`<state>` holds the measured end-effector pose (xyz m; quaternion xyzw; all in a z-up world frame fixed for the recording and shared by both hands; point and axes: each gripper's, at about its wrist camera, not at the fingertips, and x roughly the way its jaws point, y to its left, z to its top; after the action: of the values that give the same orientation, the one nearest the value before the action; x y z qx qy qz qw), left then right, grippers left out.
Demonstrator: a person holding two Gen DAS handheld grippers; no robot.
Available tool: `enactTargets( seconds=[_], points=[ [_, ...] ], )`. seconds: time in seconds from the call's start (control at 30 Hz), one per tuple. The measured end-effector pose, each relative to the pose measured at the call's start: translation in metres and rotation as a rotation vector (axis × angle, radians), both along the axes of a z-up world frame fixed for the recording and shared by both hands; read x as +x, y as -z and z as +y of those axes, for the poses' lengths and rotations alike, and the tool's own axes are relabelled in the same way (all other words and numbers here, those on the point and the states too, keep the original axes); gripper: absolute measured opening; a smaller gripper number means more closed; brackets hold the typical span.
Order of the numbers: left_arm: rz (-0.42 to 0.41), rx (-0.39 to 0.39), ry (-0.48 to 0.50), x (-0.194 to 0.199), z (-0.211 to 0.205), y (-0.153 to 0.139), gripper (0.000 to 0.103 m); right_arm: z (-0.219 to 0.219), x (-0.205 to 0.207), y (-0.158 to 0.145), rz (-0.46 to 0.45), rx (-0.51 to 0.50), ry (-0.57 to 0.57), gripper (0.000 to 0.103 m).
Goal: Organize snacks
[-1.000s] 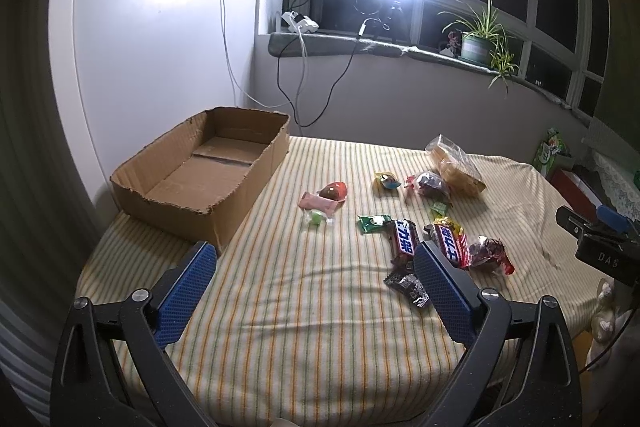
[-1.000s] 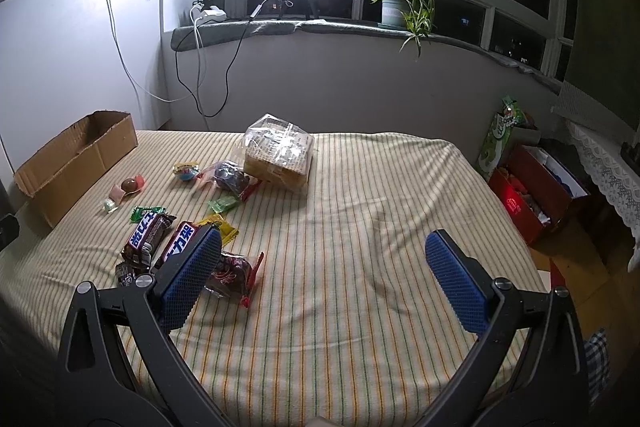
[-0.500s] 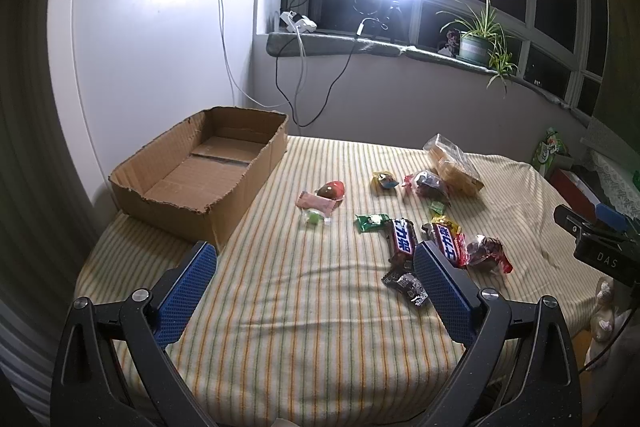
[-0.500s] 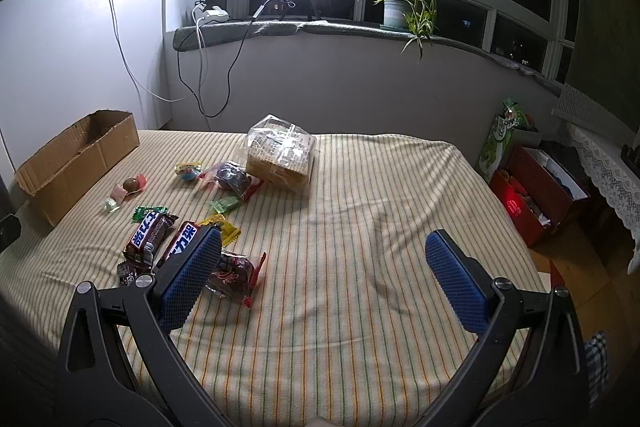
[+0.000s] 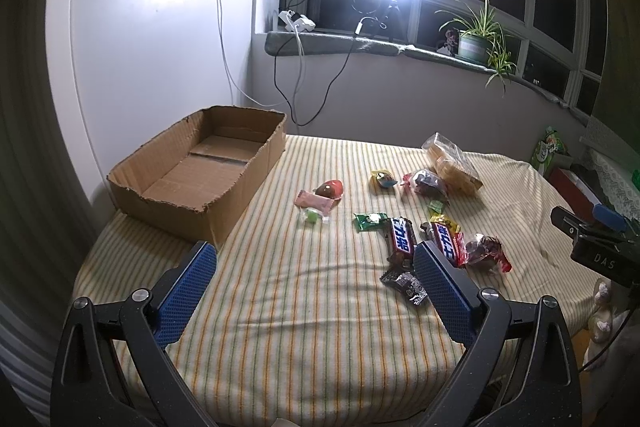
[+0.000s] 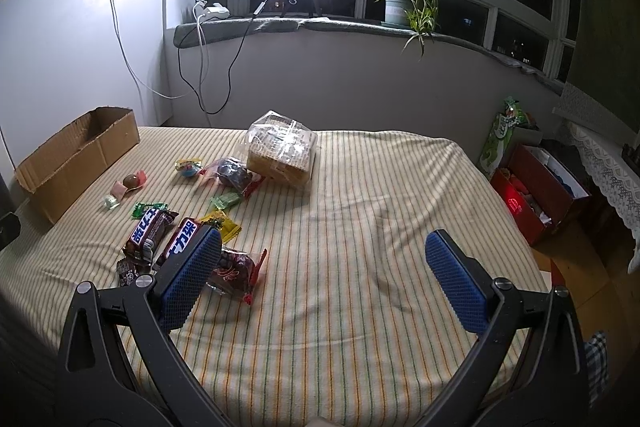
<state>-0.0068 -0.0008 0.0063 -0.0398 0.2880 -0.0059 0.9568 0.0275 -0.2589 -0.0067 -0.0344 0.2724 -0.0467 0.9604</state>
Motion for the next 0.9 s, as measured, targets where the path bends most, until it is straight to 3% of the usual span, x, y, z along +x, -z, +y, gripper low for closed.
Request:
enactTargets(
  seconds=[0.6,0.9],
  points=[
    [0.005,-0.009,0.008,0.0,0.002,0.002,0.098,0.001,0.002,0.006,0.011,-0.002,-0.002,0.103],
    [0.042,-0.03,0.043,0.002,0.001,0.011,0.09,-0.001,0.002,0.013,0.039,0.022,-0.059,0.102]
  ],
)
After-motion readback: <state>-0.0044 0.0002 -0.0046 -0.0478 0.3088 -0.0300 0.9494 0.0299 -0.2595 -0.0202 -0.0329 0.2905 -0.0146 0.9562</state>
